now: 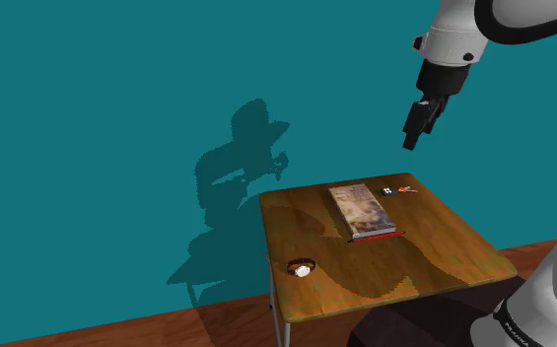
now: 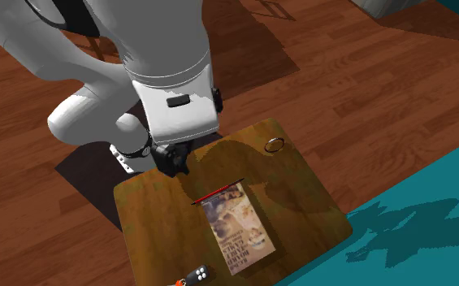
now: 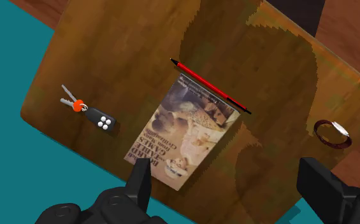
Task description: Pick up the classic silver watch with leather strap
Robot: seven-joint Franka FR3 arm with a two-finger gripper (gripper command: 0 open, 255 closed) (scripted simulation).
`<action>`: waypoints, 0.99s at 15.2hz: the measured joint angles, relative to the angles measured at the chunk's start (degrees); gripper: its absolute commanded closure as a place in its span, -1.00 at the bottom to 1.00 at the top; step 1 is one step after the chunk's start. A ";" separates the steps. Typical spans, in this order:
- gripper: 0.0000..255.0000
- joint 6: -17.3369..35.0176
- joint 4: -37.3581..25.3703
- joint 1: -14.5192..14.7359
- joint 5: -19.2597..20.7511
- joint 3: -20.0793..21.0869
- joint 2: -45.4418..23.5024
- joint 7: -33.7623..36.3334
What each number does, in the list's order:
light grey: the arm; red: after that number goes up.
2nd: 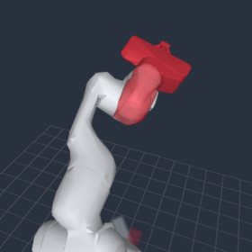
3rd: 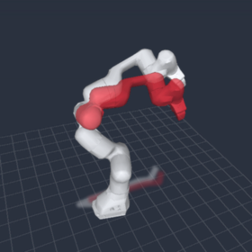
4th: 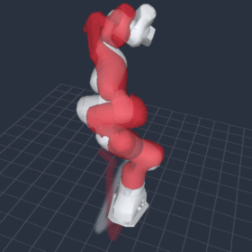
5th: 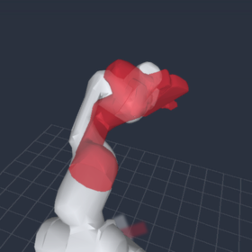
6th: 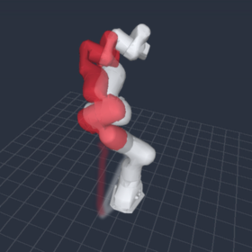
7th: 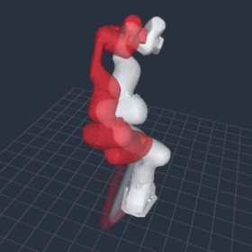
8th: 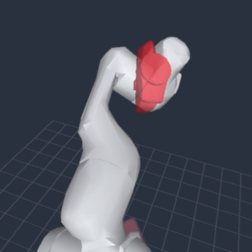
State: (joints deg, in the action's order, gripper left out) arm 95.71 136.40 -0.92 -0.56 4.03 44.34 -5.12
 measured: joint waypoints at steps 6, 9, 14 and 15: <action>-1.00 6.49 2.58 2.52 -1.05 2.22 -3.54 -1.38; -1.00 11.12 3.95 4.60 -1.98 4.50 -6.48 -1.74; -1.00 19.67 5.57 7.42 -2.67 7.70 -12.90 -3.17; -1.00 21.55 6.07 7.90 -2.67 8.24 -14.18 -3.60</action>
State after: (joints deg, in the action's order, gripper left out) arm 117.27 142.46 6.98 -3.23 12.27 30.15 -8.72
